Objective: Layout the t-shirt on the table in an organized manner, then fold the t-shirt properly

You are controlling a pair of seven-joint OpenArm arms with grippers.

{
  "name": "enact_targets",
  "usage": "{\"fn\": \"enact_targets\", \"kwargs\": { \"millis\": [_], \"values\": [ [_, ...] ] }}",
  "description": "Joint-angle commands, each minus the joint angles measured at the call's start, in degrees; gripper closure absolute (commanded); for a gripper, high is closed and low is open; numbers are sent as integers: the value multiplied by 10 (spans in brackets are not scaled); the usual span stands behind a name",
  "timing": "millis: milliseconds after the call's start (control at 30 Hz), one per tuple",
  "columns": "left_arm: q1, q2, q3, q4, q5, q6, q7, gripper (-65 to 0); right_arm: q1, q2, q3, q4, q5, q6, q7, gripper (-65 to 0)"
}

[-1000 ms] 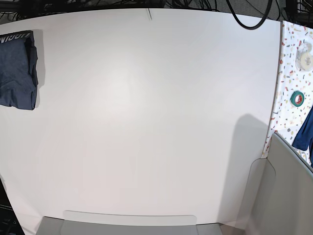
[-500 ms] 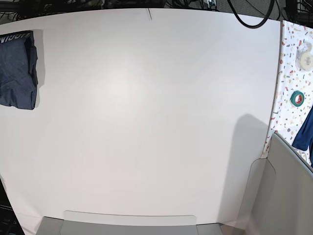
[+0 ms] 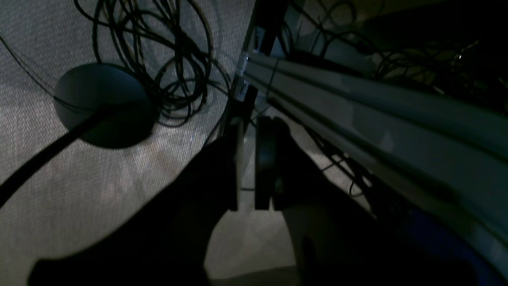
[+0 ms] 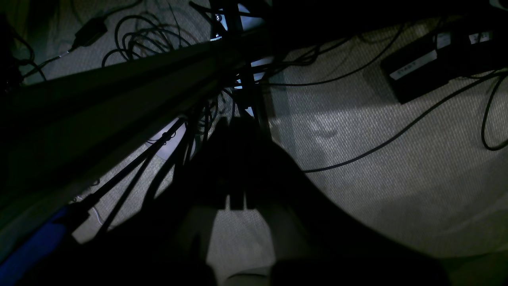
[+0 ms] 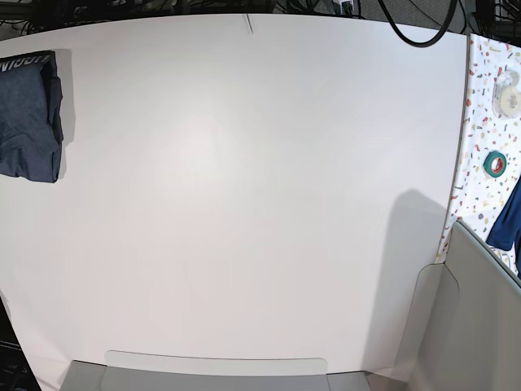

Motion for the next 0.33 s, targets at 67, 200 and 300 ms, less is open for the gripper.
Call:
{"fn": "enact_targets", "kwargs": {
  "millis": [67, 200, 300],
  "values": [
    [6, -2, 2, 1, 0, -1, 3, -52, 4, -3, 0, 0, -2, 2, 4, 0],
    [4, -2, 2, 2, 0, -1, 25, 0, 12, -5, 0, 0, -2, 2, 4, 0],
    [-8, -9, 2, 2, 0, -1, 27, 0, 16, -5, 0, 0, -2, 2, 4, 0]
  ]
}}
